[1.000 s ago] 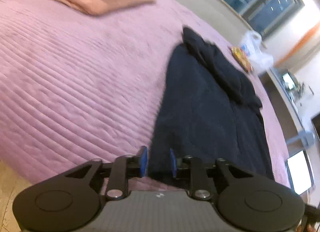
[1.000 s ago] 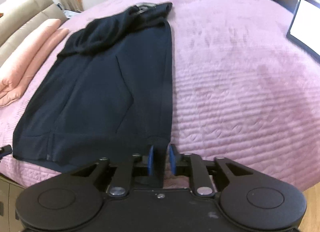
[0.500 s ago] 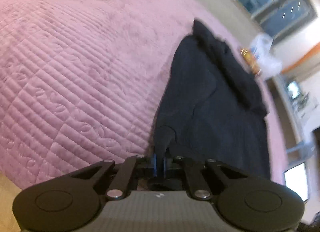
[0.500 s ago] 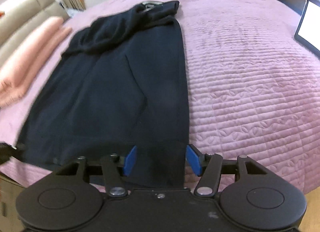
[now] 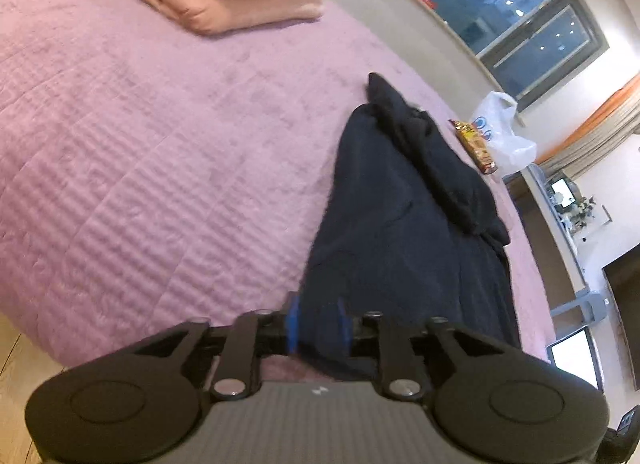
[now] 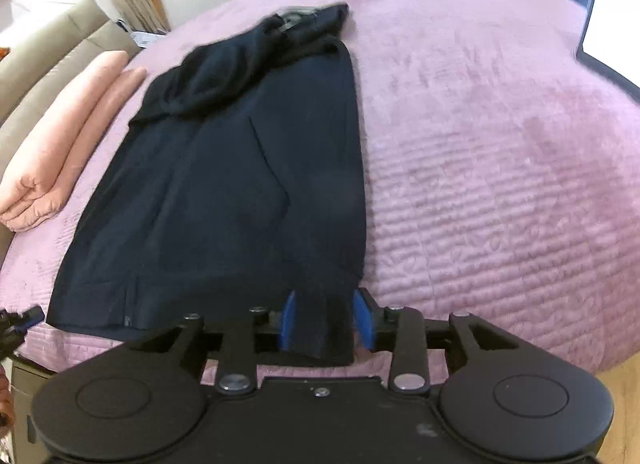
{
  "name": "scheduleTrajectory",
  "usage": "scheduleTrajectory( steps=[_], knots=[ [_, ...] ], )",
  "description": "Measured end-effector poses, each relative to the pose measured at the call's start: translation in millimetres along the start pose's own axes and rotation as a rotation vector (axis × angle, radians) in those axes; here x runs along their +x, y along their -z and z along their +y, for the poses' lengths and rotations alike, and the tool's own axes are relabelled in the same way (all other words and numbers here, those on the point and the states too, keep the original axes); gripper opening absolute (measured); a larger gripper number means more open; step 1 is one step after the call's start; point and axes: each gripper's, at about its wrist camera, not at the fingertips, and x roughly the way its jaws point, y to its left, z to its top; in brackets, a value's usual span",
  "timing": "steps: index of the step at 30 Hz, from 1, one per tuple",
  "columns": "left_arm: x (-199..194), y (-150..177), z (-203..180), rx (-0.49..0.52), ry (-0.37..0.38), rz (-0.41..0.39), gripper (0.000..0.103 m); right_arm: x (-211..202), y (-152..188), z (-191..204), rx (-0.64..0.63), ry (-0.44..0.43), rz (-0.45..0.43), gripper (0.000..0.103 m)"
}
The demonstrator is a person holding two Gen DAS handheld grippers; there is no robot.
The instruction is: Fold large clothes
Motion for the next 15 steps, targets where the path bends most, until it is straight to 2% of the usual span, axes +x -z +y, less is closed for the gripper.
scheduleTrajectory(
  steps=[1,2,3,4,8,10,12,14,15],
  knots=[
    [-2,-1,-1,-0.005,0.009,0.000,0.042,-1,-2,2,-0.004,0.003,-0.007,0.053],
    [1,-2,-1,-0.015,0.011,0.009,0.048,-1,-4,3,-0.006,0.001,-0.011,0.067],
    [5,-4,-2,-0.021,0.006,0.026,0.055,0,-5,3,-0.010,-0.005,-0.008,0.073],
    [9,-4,-4,-0.019,-0.001,0.040,0.056,3,-6,3,-0.019,-0.013,0.001,0.076],
    [32,-1,-6,0.004,-0.030,0.086,0.056,23,-3,-1,-0.024,0.000,0.039,0.075],
    [42,3,-1,-0.007,-0.024,0.100,0.056,33,2,-7,0.005,-0.002,0.061,0.075],
    [47,6,2,-0.024,-0.003,0.082,0.056,42,8,-14,0.040,-0.022,0.091,0.075],
    [51,7,3,-0.060,0.036,0.081,0.049,43,12,-14,0.049,-0.046,0.076,0.075],
    [55,7,3,-0.083,0.051,0.088,0.030,44,13,-12,0.048,-0.081,0.083,0.069]
  ],
)
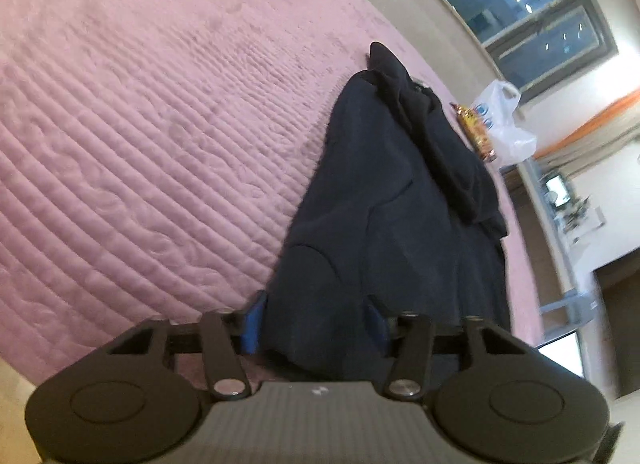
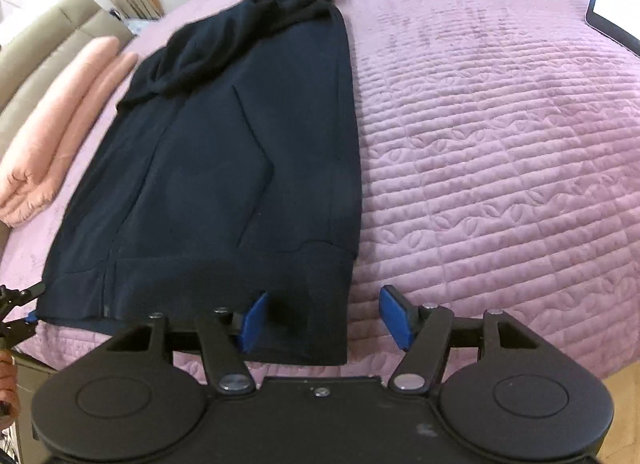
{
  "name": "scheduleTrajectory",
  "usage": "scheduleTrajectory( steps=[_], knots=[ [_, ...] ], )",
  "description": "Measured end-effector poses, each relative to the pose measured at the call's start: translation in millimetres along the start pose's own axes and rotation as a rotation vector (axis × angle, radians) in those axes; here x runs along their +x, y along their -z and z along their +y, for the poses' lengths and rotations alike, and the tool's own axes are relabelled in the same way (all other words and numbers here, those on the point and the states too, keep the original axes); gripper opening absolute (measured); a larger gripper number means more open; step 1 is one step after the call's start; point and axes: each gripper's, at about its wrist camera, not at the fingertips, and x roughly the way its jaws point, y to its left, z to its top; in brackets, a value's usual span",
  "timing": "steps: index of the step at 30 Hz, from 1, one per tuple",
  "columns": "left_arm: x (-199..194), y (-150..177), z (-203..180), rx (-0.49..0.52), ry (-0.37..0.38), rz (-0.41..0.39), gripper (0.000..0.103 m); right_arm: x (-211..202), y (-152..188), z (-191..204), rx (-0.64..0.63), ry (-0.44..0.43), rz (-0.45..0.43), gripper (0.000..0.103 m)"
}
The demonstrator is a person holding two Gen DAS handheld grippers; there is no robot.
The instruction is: Fold large clothes
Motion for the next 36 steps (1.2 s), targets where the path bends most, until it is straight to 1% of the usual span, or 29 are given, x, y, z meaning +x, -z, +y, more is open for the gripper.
scheduleTrajectory(
  steps=[1,2,3,4,5,7,8,10,12,14,16,19,21,23,25,27,29,31,33,34,35,36],
  knots=[
    [6,2,0,-0.021,0.014,0.021,0.007,3,1,2,0.011,-0.039,0.018,0.042],
    [12,5,-3,-0.026,0.006,0.031,0.007,5,2,5,0.019,-0.037,0.021,0.039],
    [14,8,-7,-0.009,-0.013,0.022,0.006,7,3,10,-0.002,-0.008,0.015,0.037],
    [14,11,-12,0.021,-0.027,0.004,0.006,6,3,14,-0.020,0.011,0.003,0.027],
    [12,12,-15,0.025,-0.024,-0.012,0.006,3,3,13,-0.009,0.002,-0.008,0.017],
    [2,12,-15,-0.003,0.018,-0.042,0.006,-6,1,7,0.033,-0.042,-0.027,0.014],
    [-6,11,-17,-0.002,0.034,-0.063,0.006,-12,1,6,0.036,-0.055,-0.040,0.013],
    [-18,5,-24,0.018,0.049,-0.086,0.006,-22,-2,8,0.028,-0.067,-0.067,0.011],
    [-28,-4,-34,0.028,0.084,-0.115,0.006,-32,-8,12,0.016,-0.069,-0.102,0.008],
    [-34,-15,-45,0.026,0.129,-0.141,0.006,-44,-20,17,0.004,-0.073,-0.156,0.007],
    [-35,-28,-60,0.042,0.162,-0.172,0.006,-56,-37,26,-0.020,-0.059,-0.229,0.007],
    [-27,-59,-88,0.079,0.180,-0.216,0.006,-65,-73,43,-0.080,-0.024,-0.324,0.007],
    [-13,-87,-106,0.094,0.196,-0.246,0.006,-59,-104,52,-0.109,0.001,-0.369,0.007],
    [8,-111,-122,0.111,0.206,-0.261,0.006,-43,-139,57,-0.123,0.033,-0.403,0.007],
    [37,-138,-135,0.139,0.186,-0.265,0.006,-19,-174,56,-0.113,0.053,-0.414,0.007],
    [75,-170,-145,0.157,0.181,-0.270,0.006,9,-208,58,-0.117,0.077,-0.420,0.007],
    [112,-200,-152,0.167,0.175,-0.275,0.006,41,-242,60,-0.131,0.126,-0.429,0.006],
    [150,-231,-154,0.172,0.145,-0.269,0.009,70,-272,61,-0.131,0.167,-0.430,0.006],
    [176,-254,-156,0.187,0.095,-0.258,0.012,91,-298,63,-0.109,0.204,-0.441,0.008],
    [182,-259,-157,0.205,0.075,-0.275,0.019,97,-308,59,-0.090,0.218,-0.455,0.030],
    [182,-260,-155,0.220,0.057,-0.286,0.025,96,-313,53,-0.073,0.238,-0.469,0.064],
    [180,-260,-152,0.235,0.041,-0.287,0.040,92,-314,47,-0.059,0.249,-0.495,0.077]
  ],
)
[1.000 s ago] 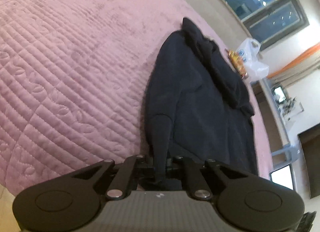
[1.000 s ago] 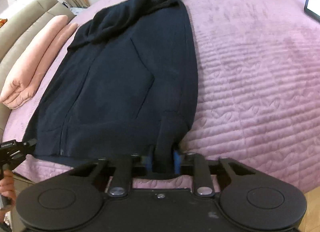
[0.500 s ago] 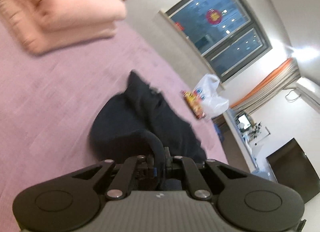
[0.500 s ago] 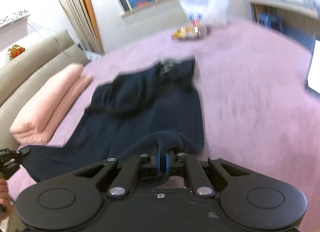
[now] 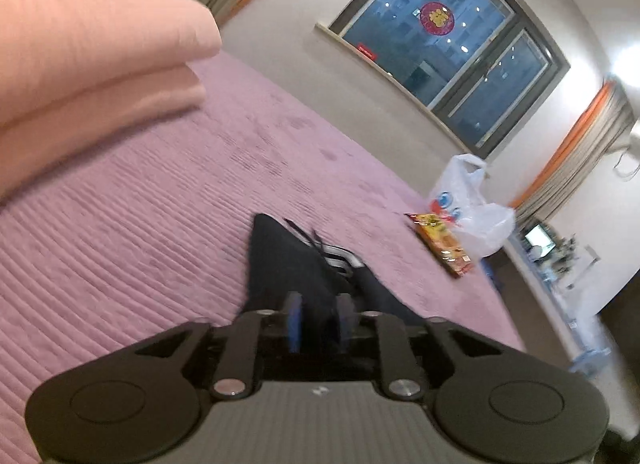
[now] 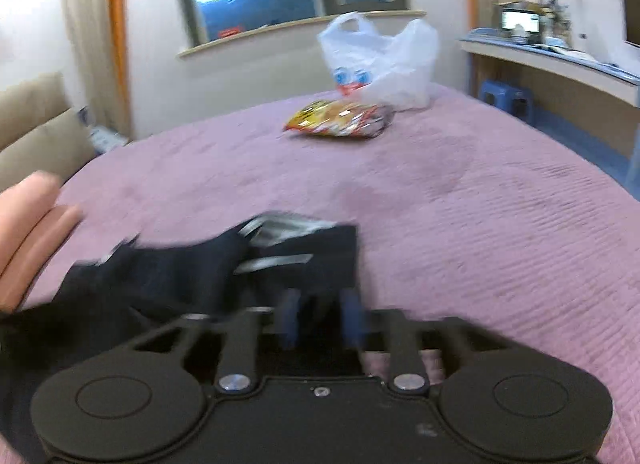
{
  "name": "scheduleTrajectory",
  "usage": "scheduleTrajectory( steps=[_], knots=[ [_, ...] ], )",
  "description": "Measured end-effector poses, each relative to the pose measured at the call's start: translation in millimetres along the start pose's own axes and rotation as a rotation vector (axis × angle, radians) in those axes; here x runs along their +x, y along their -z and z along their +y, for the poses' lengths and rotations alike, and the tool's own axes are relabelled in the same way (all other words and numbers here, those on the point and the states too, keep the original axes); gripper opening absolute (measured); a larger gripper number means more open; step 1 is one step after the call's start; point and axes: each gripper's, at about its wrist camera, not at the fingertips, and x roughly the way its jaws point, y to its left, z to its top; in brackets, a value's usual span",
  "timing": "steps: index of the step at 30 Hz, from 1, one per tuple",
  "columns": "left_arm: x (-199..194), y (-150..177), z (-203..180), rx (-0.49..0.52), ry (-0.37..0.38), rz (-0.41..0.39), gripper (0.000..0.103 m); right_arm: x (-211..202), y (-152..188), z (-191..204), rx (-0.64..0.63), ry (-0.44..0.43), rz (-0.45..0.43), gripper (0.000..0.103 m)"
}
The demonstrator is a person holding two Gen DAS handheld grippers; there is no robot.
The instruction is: Fold large clothes
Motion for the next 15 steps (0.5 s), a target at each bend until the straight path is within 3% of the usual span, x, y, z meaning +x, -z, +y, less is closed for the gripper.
scheduleTrajectory(
  steps=[1,2,6,9,15],
  knots=[
    [-3,1,4,0.012,-0.019,0.010,0.055,-2,0,-8,0.001,-0.004,-0.011,0.077],
    [-6,3,11,0.015,-0.039,0.023,0.058,-3,2,-15,-0.008,-0.011,0.000,0.077],
    [-10,7,26,0.017,-0.095,0.157,0.054,-3,20,-27,-0.077,-0.019,0.143,0.077],
    [-5,5,12,0.072,-0.131,0.230,0.054,3,23,-23,-0.131,-0.049,0.211,0.077],
    [22,-16,-15,0.139,-0.159,0.251,0.057,28,2,-7,-0.133,-0.132,0.253,0.077]
  ],
)
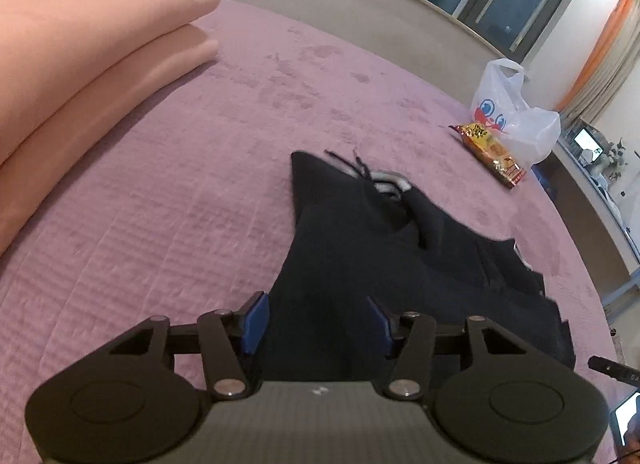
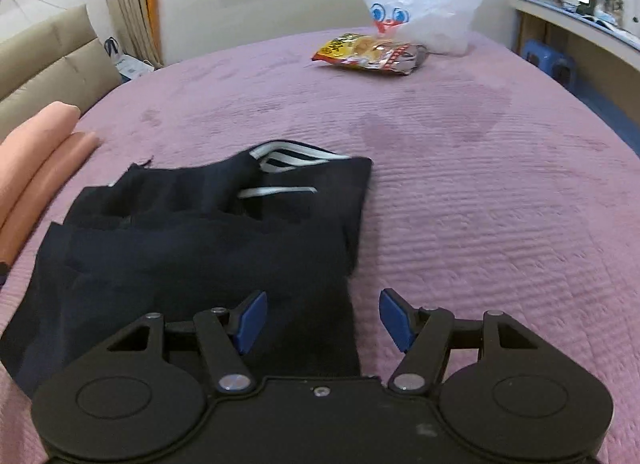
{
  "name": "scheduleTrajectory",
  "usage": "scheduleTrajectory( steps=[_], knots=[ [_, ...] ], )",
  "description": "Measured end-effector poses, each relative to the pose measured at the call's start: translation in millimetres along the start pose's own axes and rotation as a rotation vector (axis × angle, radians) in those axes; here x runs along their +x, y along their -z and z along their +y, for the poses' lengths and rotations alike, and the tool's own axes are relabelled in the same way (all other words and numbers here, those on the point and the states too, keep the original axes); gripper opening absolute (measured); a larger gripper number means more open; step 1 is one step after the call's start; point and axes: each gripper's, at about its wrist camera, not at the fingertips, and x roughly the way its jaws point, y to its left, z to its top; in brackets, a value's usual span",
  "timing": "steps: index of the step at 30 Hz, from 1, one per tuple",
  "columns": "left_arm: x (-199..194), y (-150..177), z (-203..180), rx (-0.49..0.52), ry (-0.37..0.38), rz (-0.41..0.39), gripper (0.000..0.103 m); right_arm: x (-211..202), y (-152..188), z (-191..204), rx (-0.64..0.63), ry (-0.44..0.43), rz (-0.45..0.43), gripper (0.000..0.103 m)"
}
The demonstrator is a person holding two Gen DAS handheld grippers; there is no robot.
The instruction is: Fold large clothes
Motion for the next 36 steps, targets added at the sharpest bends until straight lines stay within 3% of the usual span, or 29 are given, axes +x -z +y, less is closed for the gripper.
scheduleTrajectory(
  steps=[7,12,15,16,17,18,19,21,24,30,31,36],
  knots=[
    [38,-30,3,-0.028,-0.014,0.034,0.058,39,-23,-12,0.090,-0.018,0.039,0.077],
    [73,-43,11,-0.068,0.013,0.090,0.058,59,-38,-13,0.085,-0.032,0.058,0.077],
    [92,-47,12,-0.049,0.023,0.127,0.058,74,-41,-10,0.063,-0.026,0.095,0.057],
    [97,-47,11,-0.042,0.022,0.133,0.055,77,-39,-8,0.058,-0.036,0.105,0.041],
    [101,-47,11,-0.036,0.034,0.135,0.050,79,-38,-6,0.047,-0.037,0.115,0.030],
    [102,-45,10,-0.026,0.053,0.131,0.024,78,-35,-3,0.027,-0.033,0.115,0.025],
    [99,-44,7,-0.001,0.075,0.119,0.011,73,-33,0,0.010,-0.033,0.102,0.011],
    [87,-40,-1,0.067,0.089,0.081,0.010,58,-30,5,-0.025,-0.067,0.076,0.010],
    [79,-36,-3,0.103,0.132,0.085,0.010,54,-27,9,-0.051,-0.077,0.091,0.010],
    [99,-33,18,0.020,0.200,0.130,0.023,79,-34,1,0.002,-0.114,0.151,0.027],
    [100,-32,20,0.010,0.211,0.126,0.024,81,-36,0,0.009,-0.124,0.148,0.036],
    [106,-29,22,-0.008,0.229,0.133,0.027,90,-37,2,-0.004,-0.129,0.163,0.038]
  ],
)
